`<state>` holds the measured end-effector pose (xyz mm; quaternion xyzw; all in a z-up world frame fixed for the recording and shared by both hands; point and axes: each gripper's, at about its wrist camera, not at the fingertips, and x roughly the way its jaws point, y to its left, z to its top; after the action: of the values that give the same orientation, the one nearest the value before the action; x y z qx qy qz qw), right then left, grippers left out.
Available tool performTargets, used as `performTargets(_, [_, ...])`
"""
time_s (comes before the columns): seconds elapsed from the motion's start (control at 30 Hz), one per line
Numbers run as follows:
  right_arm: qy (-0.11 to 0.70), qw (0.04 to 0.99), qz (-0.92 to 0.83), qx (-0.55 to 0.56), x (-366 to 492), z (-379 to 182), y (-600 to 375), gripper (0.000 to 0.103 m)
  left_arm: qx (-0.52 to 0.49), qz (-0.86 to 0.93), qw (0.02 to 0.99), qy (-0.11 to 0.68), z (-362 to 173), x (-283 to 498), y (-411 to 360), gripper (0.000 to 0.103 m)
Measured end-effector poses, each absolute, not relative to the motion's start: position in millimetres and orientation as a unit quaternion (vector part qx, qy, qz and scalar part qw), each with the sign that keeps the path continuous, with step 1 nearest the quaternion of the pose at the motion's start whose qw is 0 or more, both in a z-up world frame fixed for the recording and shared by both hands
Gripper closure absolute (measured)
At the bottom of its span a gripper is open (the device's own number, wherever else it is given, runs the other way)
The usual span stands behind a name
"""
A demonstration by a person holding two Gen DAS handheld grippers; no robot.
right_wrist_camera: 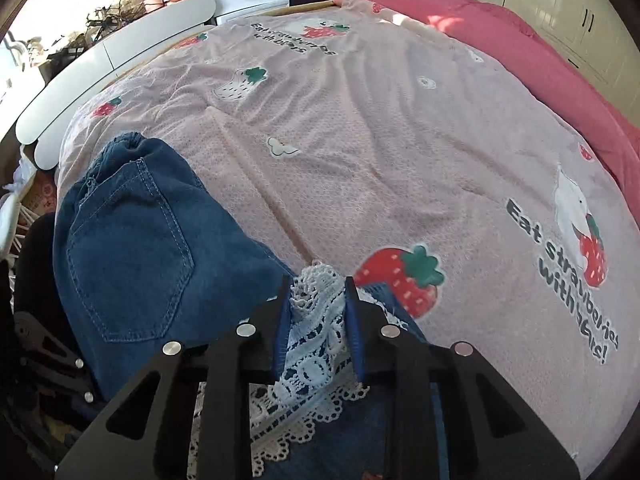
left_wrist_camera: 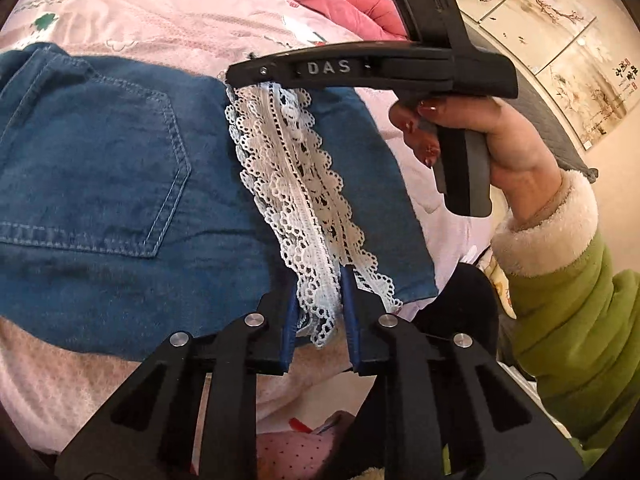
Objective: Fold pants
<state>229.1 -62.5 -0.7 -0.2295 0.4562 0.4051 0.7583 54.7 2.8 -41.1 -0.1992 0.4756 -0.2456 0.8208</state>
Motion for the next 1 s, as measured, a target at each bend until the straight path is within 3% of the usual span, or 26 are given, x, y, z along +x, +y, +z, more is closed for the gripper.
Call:
performTargets(0.17, [0.464, 0.758, 0.404, -0.217, 235, -7, -64, 0.077, -0.204, -0.233, 0.816, 0.489, -52, 58, 5, 0.090])
performTargets(0.27, [0.456, 0.766, 0.405, -0.203, 234, 0, -71, 0.065, -0.204, -0.231, 0.815, 0.491, -55, 58, 5, 0.089])
performTargets(0.33, [0.446, 0.776, 0.403, -0.191, 234, 10, -78, 0.049, -0.198, -0.230, 0.817, 0.491, -53, 58, 4, 0.088])
performTargets(0.4, [0.431, 0.788, 0.405, -0.173, 231, 23, -90, 0.043, -0.194, -0.228, 0.819, 0.490, -52, 57, 2, 0.088])
performTargets(0.53, [0.422, 0.791, 0.414, -0.161, 221, 39, -105, 0.043, -0.183, -0.222, 0.824, 0.488, -49, 57, -7, 0.088])
performTargets(0.67, [0.471, 0.758, 0.423, -0.157, 216, 22, -105, 0.043, -0.170, -0.215, 0.830, 0.486, -43, 55, -16, 0.084])
performTargets(0.83, [0.518, 0.737, 0.403, -0.163, 225, -13, -96, 0.042, -0.139, -0.199, 0.849, 0.470, -27, 45, -22, 0.068])
performTargets(1.0, [0.532, 0.728, 0.409, -0.144, 232, -17, -95, 0.037, -0.096, -0.210, 0.874, 0.428, 5, 33, -36, 0.062])
